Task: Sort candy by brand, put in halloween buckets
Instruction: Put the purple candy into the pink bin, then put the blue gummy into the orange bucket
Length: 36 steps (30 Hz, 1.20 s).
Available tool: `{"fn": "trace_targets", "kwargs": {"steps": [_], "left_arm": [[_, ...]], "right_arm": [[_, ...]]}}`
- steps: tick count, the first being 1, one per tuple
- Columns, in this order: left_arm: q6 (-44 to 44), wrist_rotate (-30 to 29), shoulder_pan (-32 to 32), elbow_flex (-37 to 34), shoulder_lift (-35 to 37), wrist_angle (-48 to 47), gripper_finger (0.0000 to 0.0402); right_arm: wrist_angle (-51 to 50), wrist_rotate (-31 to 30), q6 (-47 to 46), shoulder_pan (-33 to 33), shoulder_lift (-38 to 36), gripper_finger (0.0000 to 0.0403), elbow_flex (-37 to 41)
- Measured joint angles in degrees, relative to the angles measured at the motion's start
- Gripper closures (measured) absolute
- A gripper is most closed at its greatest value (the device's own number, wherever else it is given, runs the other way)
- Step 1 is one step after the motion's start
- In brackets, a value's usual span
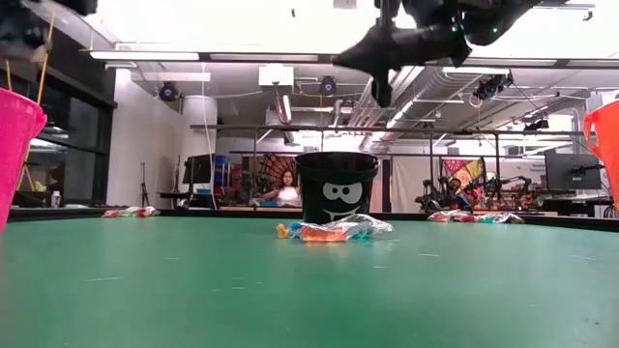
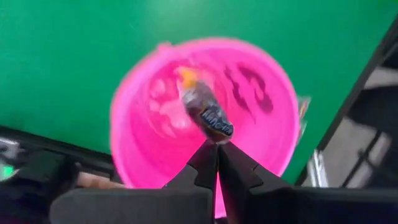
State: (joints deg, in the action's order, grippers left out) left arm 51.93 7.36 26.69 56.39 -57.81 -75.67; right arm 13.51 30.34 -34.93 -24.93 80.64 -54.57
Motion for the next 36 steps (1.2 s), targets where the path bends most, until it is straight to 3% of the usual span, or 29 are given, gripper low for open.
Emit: {"fn": "trace_targets", "kwargs": {"steps": [5, 8, 12, 24, 30, 36], "left_arm": [[0.0, 3.6, 6.3, -5.3, 0.4, 3.7, 0.0401], [-0.9, 2.0, 9.4, -6.4, 0.5, 4.2, 0.0393], [-3.1, -0.1, 11.4, -6.9, 0.6, 4.4, 0.0353], [0.9, 1.4, 11.0, -6.3, 0.6, 8.3, 0.0183], [8.3, 1.3, 11.0, -2.6, -1.9, 16.6, 0.0172], [6.7, 2.7, 11.0, 7.8, -11.7, 16.3, 0.0174]], "right_arm": [[4.1, -2.1, -4.8, 4.9, 0.0, 0.0403, -0.7], [3.6, -5.1, -5.3, 7.7, 0.0, 0.0403, -2.9], [-0.9, -8.8, -2.3, 10.2, 0.0, 0.0403, -7.2], [-31.3, -13.0, 11.7, 12.2, 0.0, 0.0403, -26.4], [-50.2, -14.2, 17.1, 15.4, -0.1, 0.0403, -31.0], [-59.7, -17.5, 21.0, 20.7, -0.2, 0.0403, -25.2]]}}
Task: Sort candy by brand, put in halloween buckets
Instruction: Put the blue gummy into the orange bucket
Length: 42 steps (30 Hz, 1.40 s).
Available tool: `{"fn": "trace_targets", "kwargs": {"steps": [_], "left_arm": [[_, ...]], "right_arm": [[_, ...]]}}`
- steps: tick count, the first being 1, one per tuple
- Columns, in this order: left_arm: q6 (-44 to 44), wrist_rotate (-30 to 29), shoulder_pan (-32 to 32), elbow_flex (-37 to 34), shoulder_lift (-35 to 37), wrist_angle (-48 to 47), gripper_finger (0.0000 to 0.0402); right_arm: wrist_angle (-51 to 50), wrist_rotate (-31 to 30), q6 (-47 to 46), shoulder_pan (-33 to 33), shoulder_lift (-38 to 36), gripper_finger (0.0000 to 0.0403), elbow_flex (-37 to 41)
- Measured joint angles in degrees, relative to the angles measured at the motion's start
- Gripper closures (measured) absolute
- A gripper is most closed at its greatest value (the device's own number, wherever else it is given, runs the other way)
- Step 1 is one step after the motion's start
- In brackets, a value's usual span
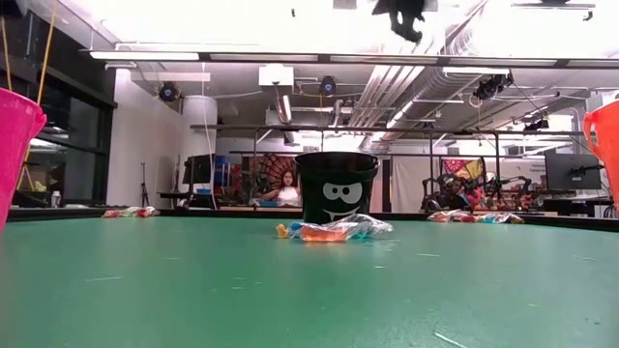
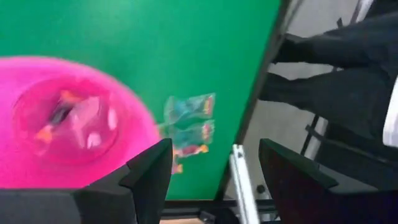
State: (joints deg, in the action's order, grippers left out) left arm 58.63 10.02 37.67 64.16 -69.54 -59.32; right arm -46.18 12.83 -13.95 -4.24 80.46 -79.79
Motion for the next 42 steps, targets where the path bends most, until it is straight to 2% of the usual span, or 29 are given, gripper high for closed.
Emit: {"fn": "trace_targets", "kwargs": {"steps": [4, 8, 15, 19, 23, 29, 38, 40, 42], "left_arm": [[-2.8, -0.1, 1.1, 7.8, -9.0, -2.6, 0.0174], [-8.7, 0.6, 5.3, 12.4, -17.9, -4.1, 0.0174], [-29.5, 0.7, 12.5, 13.2, -30.0, -5.5, 0.0175], [-42.0, -4.6, 13.4, 13.2, -34.1, -4.6, 0.0175], [-47.8, -7.8, 12.3, 10.8, -35.7, -2.7, 0.0175], [-49.0, -6.6, 10.3, 5.1, -35.6, 1.6, 0.0175], [-51.4, -5.6, 10.4, 1.4, -35.6, 10.2, 0.0176], [-51.4, -5.6, 10.3, 0.6, -35.6, 10.1, 0.0184], [-51.4, -5.6, 10.3, 0.3, -35.6, 10.0, 0.0210]], "right_arm": [[-0.2, -3.2, -0.6, 2.4, -0.8, 0.0402, 6.8], [2.3, -4.2, -1.1, 3.7, -1.9, 0.0393, 13.1], [2.9, -3.2, 1.1, 3.6, -2.5, 0.0357, 16.0], [4.9, -3.1, 1.6, 3.7, -2.5, 0.0341, 16.0], [6.1, -3.1, 0.5, 3.7, -2.6, 0.0338, 16.0], [6.9, -3.1, -1.1, 3.7, -2.6, 0.0338, 16.0], [7.9, -3.7, -2.1, 3.7, -2.6, 0.0338, 16.0], [7.9, -3.8, -2.6, 3.7, -2.6, 0.0338, 16.0], [7.9, -3.8, -2.7, 3.7, -2.6, 0.0338, 16.0]]}}
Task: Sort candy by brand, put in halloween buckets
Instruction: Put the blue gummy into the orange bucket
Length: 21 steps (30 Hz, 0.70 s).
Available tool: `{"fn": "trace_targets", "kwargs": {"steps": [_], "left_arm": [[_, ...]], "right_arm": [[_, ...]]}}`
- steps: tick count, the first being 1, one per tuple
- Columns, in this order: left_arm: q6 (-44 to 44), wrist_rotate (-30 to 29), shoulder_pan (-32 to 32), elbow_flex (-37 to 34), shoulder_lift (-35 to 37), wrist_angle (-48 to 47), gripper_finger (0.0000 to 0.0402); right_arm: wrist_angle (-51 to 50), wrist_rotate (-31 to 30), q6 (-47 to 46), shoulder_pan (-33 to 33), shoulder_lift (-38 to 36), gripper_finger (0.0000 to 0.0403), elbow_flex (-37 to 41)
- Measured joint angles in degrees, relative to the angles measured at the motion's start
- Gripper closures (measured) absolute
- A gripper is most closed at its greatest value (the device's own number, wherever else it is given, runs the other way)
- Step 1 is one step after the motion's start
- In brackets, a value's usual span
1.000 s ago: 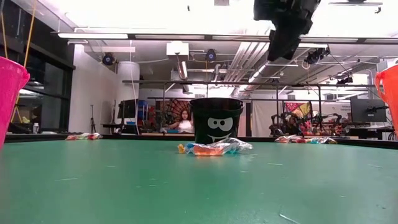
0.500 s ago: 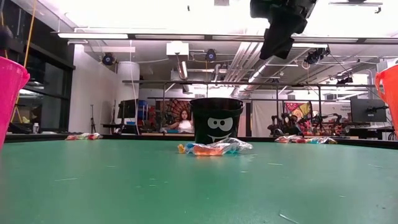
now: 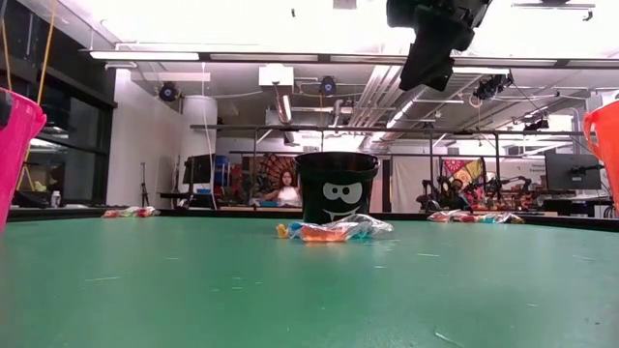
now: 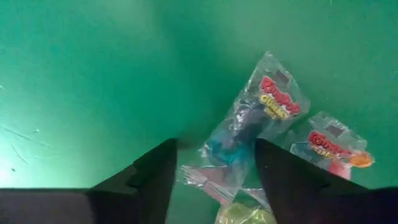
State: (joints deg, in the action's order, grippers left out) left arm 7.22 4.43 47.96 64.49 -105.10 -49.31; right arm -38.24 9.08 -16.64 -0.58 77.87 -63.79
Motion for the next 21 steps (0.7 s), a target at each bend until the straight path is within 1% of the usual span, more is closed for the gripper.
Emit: {"fn": "trace_targets", "kwargs": {"steps": [2, 5, 6, 8, 12, 15, 17, 19, 21], "left_arm": [[0.0, 0.3, -0.1, 0.0, 0.0, -0.1, 0.0257], [1.6, 2.1, -0.9, 0.0, 0.8, -0.4, 0.0363], [3.0, 2.9, -1.7, 0.2, 1.3, -0.6, 0.0381], [6.1, 3.1, -3.2, 0.7, 2.8, -0.8, 0.0386], [9.3, 1.2, -6.8, 3.2, 8.1, -0.9, 0.0399], [9.6, -2.5, -9.9, 5.6, 12.3, -0.7, 0.0401], [9.1, -6.4, -12.6, 7.6, 14.4, -0.4, 0.0401], [7.4, -9.8, -15.9, 10.1, 15.4, 0.1, 0.0401], [4.3, -12.0, -19.8, 12.5, 15.4, 2.1, 0.0401]], "right_arm": [[0.0, 0.0, 0.0, 0.0, 0.0, 0.0338, 0.0], [0.3, 0.6, 0.1, 0.0, -0.1, 0.0339, 0.0], [0.4, 1.5, 0.1, 0.1, -0.4, 0.0339, 0.0], [0.5, 2.4, 0.2, 0.7, -1.7, 0.0341, -0.1], [0.3, 2.6, 0.0, 2.3, -6.1, 0.0356, -1.0], [0.2, 2.6, -0.9, 3.0, -9.9, 0.0370, -1.4], [0.5, 2.4, -1.4, 3.0, -12.6, 0.0377, -1.5], [1.1, 0.6, -1.5, 3.0, -15.2, 0.0383, -1.5], [1.5, -3.0, -1.4, 3.0, -17.5, 0.0385, -1.5]]}}
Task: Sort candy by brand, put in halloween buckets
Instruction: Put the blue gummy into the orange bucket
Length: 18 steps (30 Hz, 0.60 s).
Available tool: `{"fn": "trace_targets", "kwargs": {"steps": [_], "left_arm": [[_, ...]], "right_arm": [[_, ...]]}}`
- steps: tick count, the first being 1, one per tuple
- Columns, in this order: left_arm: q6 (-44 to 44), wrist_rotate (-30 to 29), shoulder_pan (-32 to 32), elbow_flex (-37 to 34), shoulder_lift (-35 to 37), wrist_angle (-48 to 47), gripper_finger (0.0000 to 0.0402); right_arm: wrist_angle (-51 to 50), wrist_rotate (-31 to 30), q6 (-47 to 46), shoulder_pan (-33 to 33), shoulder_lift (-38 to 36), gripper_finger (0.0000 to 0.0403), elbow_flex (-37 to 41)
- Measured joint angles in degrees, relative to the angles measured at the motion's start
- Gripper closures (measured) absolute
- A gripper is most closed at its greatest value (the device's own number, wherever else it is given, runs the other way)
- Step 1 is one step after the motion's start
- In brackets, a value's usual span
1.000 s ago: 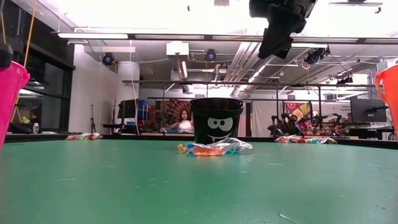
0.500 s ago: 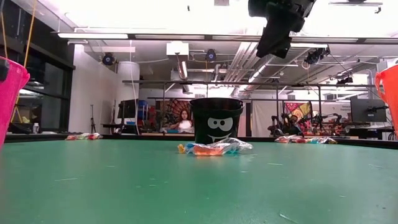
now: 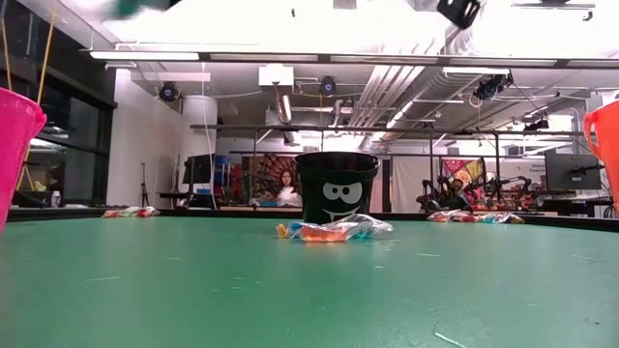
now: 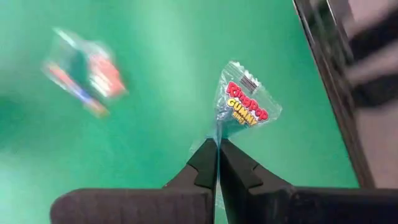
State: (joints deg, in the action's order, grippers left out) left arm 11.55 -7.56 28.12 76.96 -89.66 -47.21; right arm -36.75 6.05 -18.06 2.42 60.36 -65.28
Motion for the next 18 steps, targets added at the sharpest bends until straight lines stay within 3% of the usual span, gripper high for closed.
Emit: {"fn": "trace_targets", "kwargs": {"steps": [5, 9, 13, 18], "left_arm": [[-7.1, -0.7, -10.3, 1.9, -2.2, 13.9, 0.0401], [-7.7, 0.6, -16.3, 3.6, -7.6, 24.3, 0.0401], [-8.0, 4.2, -18.7, 7.1, -14.9, 32.7, 0.0401], [-13.2, 8.6, -19.5, 14.1, -25.2, 43.3, 0.0401]], "right_arm": [[1.8, -13.4, 1.6, 0.0, -4.9, 0.0386, 0.0], [2.0, -19.5, 3.8, -0.2, -7.1, 0.0386, 0.0], [2.3, -24.3, 3.5, -0.2, -7.7, 0.0381, 0.0], [2.3, -33.8, 0.1, -0.2, -7.0, 0.0333, 0.0]]}}
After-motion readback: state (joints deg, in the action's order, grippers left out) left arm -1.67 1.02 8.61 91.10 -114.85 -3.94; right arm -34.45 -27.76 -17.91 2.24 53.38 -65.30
